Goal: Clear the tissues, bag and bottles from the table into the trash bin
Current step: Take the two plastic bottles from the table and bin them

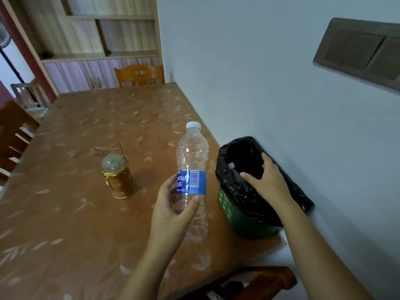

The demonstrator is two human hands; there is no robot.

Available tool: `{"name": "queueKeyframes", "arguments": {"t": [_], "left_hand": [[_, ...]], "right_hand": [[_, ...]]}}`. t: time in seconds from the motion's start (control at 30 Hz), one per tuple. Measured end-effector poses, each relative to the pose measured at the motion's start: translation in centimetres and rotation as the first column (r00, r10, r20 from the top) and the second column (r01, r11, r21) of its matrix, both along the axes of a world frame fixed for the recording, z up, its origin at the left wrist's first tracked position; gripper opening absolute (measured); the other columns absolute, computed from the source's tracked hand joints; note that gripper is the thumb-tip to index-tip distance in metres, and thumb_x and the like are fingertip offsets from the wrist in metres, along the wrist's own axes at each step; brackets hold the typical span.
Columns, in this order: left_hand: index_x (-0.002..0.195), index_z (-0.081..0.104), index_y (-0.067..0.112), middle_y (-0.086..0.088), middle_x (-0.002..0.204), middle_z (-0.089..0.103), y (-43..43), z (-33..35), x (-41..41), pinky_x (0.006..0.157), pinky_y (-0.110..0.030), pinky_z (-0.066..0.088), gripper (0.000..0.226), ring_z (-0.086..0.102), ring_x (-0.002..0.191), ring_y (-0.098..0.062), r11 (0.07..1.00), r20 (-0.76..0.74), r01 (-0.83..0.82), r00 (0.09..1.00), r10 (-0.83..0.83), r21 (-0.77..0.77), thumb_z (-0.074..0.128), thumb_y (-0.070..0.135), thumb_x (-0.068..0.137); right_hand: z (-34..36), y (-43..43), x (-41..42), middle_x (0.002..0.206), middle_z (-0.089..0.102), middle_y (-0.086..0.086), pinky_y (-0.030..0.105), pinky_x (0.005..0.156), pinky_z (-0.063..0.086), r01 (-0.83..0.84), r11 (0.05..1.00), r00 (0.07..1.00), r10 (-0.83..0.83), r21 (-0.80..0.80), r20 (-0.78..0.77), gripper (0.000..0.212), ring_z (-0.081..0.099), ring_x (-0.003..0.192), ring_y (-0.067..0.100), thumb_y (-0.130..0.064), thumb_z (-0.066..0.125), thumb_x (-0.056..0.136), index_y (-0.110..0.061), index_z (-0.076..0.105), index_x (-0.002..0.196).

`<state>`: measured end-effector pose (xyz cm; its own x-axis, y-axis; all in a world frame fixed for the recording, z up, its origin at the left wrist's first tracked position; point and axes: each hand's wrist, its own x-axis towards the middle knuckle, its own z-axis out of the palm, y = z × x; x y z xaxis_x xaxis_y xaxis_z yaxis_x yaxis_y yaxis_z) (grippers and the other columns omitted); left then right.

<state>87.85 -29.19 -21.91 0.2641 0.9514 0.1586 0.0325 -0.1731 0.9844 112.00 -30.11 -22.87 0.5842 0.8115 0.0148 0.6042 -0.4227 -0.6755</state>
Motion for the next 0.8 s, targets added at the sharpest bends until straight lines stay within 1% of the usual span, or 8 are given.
{"name": "queueKeyframes", "arguments": {"t": [0.17,0.3,0.37,0.47,0.57,0.63,0.7,0.8], "left_hand": [[0.112,0.043,0.043,0.015,0.114,0.055,-0.4,0.2,1.2,0.072,-0.012,0.049,0.052,0.056,0.097,0.006,0.992,0.003,0.125,0.992,-0.125,0.016,0.069,0.014,0.077],[0.113,0.047,0.042,0.011,0.118,0.057,-0.8,0.1,2.5,0.076,-0.014,0.048,0.052,0.057,0.103,0.0,0.965,0.02,0.26,0.965,-0.261,0.019,0.071,0.012,0.077],[0.114,0.048,0.04,0.009,0.119,0.058,-1.1,0.2,3.2,0.076,-0.012,0.047,0.052,0.056,0.106,0.0,0.946,0.032,0.324,0.945,-0.325,0.021,0.072,0.019,0.074],[0.12,0.049,0.03,0.004,0.121,0.058,-1.5,0.1,4.3,0.079,-0.013,0.047,0.056,0.057,0.108,-0.003,0.909,0.074,0.416,0.906,-0.417,0.024,0.071,0.02,0.069],[0.122,0.049,0.031,0.003,0.122,0.058,-2.0,-0.1,5.4,0.083,-0.02,0.049,0.06,0.056,0.112,-0.008,0.868,0.086,0.495,0.864,-0.496,0.027,0.072,0.03,0.067],[0.123,0.048,0.03,0.004,0.121,0.058,-2.2,-0.1,6.2,0.086,-0.022,0.049,0.061,0.055,0.112,-0.009,0.852,0.079,0.522,0.848,-0.524,0.046,0.071,0.031,0.067],[0.124,0.048,0.029,0.006,0.12,0.059,-2.2,0.0,6.9,0.089,-0.024,0.048,0.061,0.055,0.112,-0.007,0.836,0.068,0.546,0.833,-0.549,0.058,0.07,0.031,0.067],[0.124,0.047,0.029,0.004,0.12,0.058,-2.1,-0.1,7.9,0.088,-0.026,0.049,0.061,0.056,0.111,-0.008,0.815,0.075,0.577,0.811,-0.58,0.055,0.07,0.033,0.067]], "right_hand": [[2.0,-2.4,-1.5,0.143,0.036,0.007,0.043,0.099,0.039,0.002,0.991,0.996,0.01,0.132,-0.084,0.084,0.041,0.124,0.024,-0.049,0.064,0.077,-0.026,0.017,0.142],[4.2,-4.9,-2.5,0.13,0.048,-0.002,0.033,0.09,0.043,0.021,0.963,0.979,0.034,0.27,-0.199,0.077,0.051,0.109,0.014,-0.048,0.065,0.075,-0.03,0.025,0.139],[5.3,-6.1,-3.0,0.124,0.05,-0.005,0.029,0.086,0.043,0.03,0.945,0.963,0.06,0.325,-0.262,0.079,0.054,0.105,0.01,-0.054,0.064,0.07,-0.033,0.028,0.137],[6.2,-7.5,-3.5,0.12,0.054,-0.005,0.029,0.088,0.044,0.041,0.921,0.941,0.096,0.388,-0.326,0.087,0.057,0.104,0.009,-0.06,0.06,0.058,-0.034,0.03,0.135],[6.1,-8.1,-3.7,0.119,0.055,-0.003,0.035,0.091,0.047,0.058,0.904,0.924,0.112,0.424,-0.367,0.083,0.06,0.101,0.011,-0.055,0.067,0.061,-0.035,0.031,0.133],[5.7,-8.4,-3.6,0.117,0.055,-0.004,0.039,0.091,0.048,0.08,0.893,0.925,0.098,0.442,-0.366,0.075,0.061,0.1,0.012,-0.046,0.073,0.067,-0.044,0.031,0.128],[5.5,-8.7,-3.4,0.117,0.054,-0.004,0.039,0.088,0.051,0.106,0.881,0.93,0.076,0.461,-0.36,0.071,0.062,0.098,0.011,-0.034,0.073,0.072,-0.048,0.029,0.126],[5.5,-9.0,-2.9,0.116,0.053,-0.004,0.035,0.081,0.054,0.153,0.859,0.92,0.057,0.488,-0.389,0.073,0.064,0.093,0.01,-0.025,0.072,0.075,-0.042,0.029,0.132]]}}
